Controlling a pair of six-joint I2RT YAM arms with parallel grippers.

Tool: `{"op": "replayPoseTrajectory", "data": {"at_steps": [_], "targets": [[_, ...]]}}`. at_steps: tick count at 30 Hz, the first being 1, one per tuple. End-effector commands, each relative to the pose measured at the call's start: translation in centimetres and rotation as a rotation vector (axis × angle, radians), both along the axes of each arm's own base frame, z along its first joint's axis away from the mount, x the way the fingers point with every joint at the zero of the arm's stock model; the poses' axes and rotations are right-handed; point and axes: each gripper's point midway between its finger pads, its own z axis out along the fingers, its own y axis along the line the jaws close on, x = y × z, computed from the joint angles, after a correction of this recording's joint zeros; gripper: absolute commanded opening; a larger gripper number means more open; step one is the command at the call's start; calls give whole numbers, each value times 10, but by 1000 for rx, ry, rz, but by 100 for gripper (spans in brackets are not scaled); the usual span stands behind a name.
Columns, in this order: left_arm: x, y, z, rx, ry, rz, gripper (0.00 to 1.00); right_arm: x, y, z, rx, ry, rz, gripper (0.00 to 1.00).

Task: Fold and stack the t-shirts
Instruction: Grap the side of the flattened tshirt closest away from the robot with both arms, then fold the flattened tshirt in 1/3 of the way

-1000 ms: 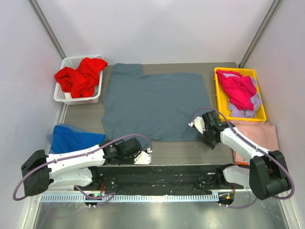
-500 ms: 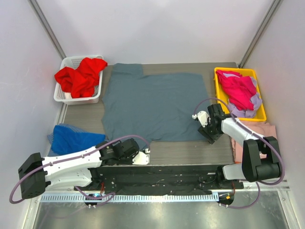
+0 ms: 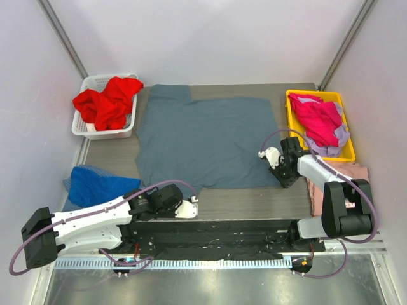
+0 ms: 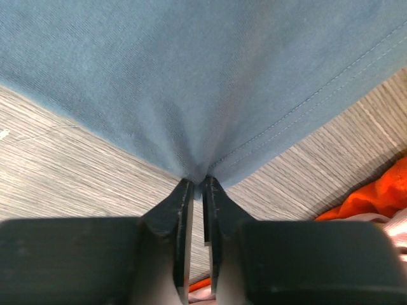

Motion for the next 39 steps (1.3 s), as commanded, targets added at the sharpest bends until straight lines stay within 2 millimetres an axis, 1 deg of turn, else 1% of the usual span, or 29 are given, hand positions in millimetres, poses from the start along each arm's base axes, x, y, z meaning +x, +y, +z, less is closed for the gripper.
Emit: {"op": "replayPoseTrajectory", "data": {"at_steps": [1, 3, 4, 10, 13, 15, 16, 17, 19, 20, 22, 23, 25, 26, 30, 32, 33, 34, 35, 36, 37, 38, 39], "targets": [[10, -1, 10, -31, -48, 18, 0, 4, -9, 3, -34, -37, 5, 14], [13, 1, 13, -30, -61, 25, 0, 5, -9, 6, -34, -46, 6, 11], [16, 4, 14, -27, -72, 33, 0, 5, -16, 8, -68, -46, -3, 8], [29, 6, 27, -51, -114, 72, 0, 11, -17, 23, -72, -71, -12, 1], [36, 6, 36, -67, -140, 83, 0, 17, -18, 35, -75, -88, -20, 1], [42, 5, 42, -77, -160, 83, 0, 26, -17, 45, -75, -111, -23, 1], [44, 6, 44, -78, -167, 93, 0, 26, -17, 47, -75, -106, -24, 1], [48, 5, 49, -88, -177, 96, 0, 32, -17, 55, -70, -124, -29, 1], [54, 5, 53, -91, -187, 101, 0, 36, -16, 61, -67, -132, -33, 1], [58, 2, 58, -106, -200, 103, 0, 42, -15, 66, -64, -145, -33, 1], [65, 3, 62, -103, -214, 106, 0, 45, -15, 71, -63, -150, -33, 1], [70, 1, 65, -107, -221, 109, 0, 49, -15, 74, -64, -156, -34, 1], [76, 1, 67, -103, -220, 112, 0, 51, -15, 75, -70, -152, -31, 1], [80, 0, 69, -104, -220, 112, 0, 55, -15, 79, -72, -163, -30, 1], [101, 2, 72, -121, -219, 143, 0, 62, -17, 78, -82, -150, -26, 1], [111, 1, 78, -128, -231, 143, 0, 67, -18, 78, -87, -148, -23, 1], [117, 5, 77, -119, -227, 157, 0, 67, -17, 73, -88, -132, -20, 1], [122, 5, 78, -116, -233, 154, 0, 71, -17, 74, -89, -133, -17, 1], [129, 5, 84, -113, -252, 147, 0, 72, -18, 72, -89, -127, -17, 1], [136, 8, 83, -101, -251, 158, 0, 72, -17, 68, -92, -109, -13, 1], [142, 6, 86, -111, -256, 157, 0, 75, -17, 68, -90, -110, -13, 1], [150, 4, 97, -124, -272, 157, 0, 77, -16, 67, -85, -105, -10, 1], [157, 6, 101, -128, -272, 173, 0, 79, -15, 66, -82, -105, -9, 1]]}}
